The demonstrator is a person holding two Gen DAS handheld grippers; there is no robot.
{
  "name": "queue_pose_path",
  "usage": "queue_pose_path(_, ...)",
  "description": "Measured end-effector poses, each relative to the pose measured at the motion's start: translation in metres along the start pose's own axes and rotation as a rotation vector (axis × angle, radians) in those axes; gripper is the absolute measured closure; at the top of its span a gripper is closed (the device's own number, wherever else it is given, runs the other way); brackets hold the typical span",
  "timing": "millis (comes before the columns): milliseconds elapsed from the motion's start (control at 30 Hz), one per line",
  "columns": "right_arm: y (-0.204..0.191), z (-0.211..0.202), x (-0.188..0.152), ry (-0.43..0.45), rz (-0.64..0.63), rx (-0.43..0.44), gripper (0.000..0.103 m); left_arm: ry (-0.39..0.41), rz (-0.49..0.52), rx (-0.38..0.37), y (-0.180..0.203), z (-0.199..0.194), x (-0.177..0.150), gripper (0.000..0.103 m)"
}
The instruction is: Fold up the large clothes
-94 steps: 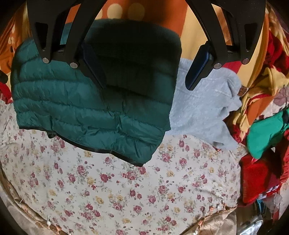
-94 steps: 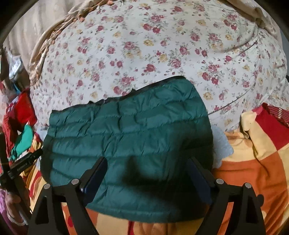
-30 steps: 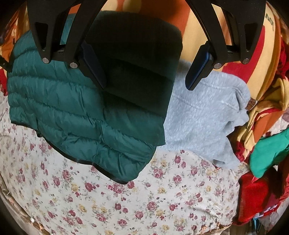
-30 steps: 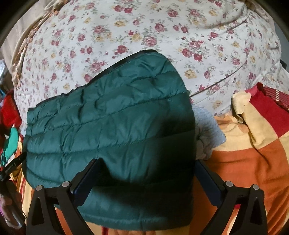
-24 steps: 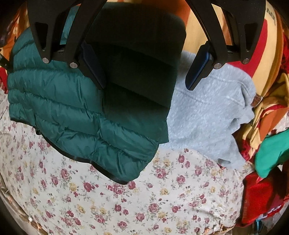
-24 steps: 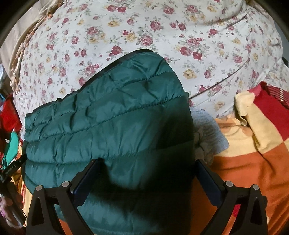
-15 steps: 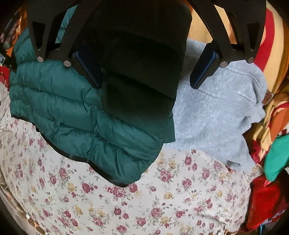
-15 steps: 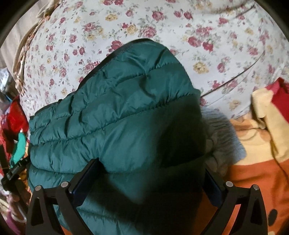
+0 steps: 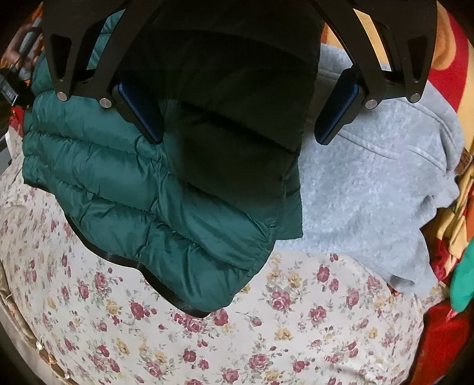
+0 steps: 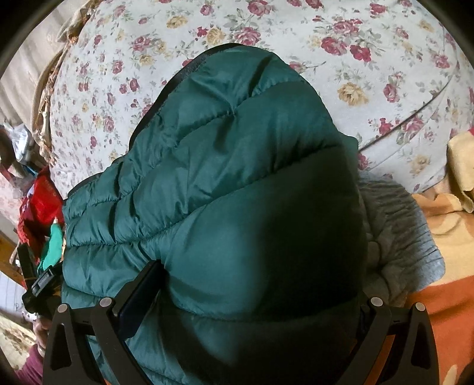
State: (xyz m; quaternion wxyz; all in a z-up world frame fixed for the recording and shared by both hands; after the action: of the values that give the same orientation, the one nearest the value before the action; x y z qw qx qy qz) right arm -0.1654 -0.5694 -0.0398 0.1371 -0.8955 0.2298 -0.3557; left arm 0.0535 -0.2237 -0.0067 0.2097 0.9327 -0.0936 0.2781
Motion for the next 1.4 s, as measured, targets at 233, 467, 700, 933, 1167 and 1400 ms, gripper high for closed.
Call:
queue_pose_path(233, 0.003, -0.001, -0.001, 0.009, 0.015, -0.001, 0.000, -0.005, -0.009, 0.006, 0.002, 0.001, 0.000, 0.000)
queue_pose_path(467, -0.004, -0.018, -0.012, 0.021, -0.009, -0.006, 0.022, -0.037, -0.015, -0.029, 0.012, -0.005, -0.006, 0.025)
queue_pose_path(700, -0.030, -0.054, -0.012, 0.019, -0.033, 0.031, 0.056, -0.023, 0.031, -0.019, 0.018, -0.036, -0.012, 0.063)
queue_pose_path(933, -0.078, -0.107, -0.035, 0.006, -0.085, 0.120, 0.062, -0.015, 0.118, -0.049, 0.022, -0.101, -0.029, 0.082)
queue_pose_path(1167, -0.066, -0.111, -0.060, -0.026, -0.046, 0.076, 0.062, -0.047, 0.115, -0.021, 0.014, -0.110, -0.040, 0.070)
queue_pose_path(1400, -0.044, -0.092, -0.067, -0.041, -0.004, 0.023, 0.054, -0.085, 0.118, -0.055, 0.011, -0.066, -0.029, 0.018)
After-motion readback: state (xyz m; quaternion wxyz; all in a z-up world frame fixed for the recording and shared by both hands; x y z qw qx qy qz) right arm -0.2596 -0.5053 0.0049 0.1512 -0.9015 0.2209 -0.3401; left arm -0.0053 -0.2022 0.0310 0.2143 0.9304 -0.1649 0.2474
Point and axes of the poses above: each gripper's, at about its wrist camera, not at the fingertips, and z roughly the way its jaws point, y to its right, x to its top, the point moved 10 cm from there along z, roughly the way its jaws point, and after that the axes turned 6 degrees about -z, right-handed, at the moved point
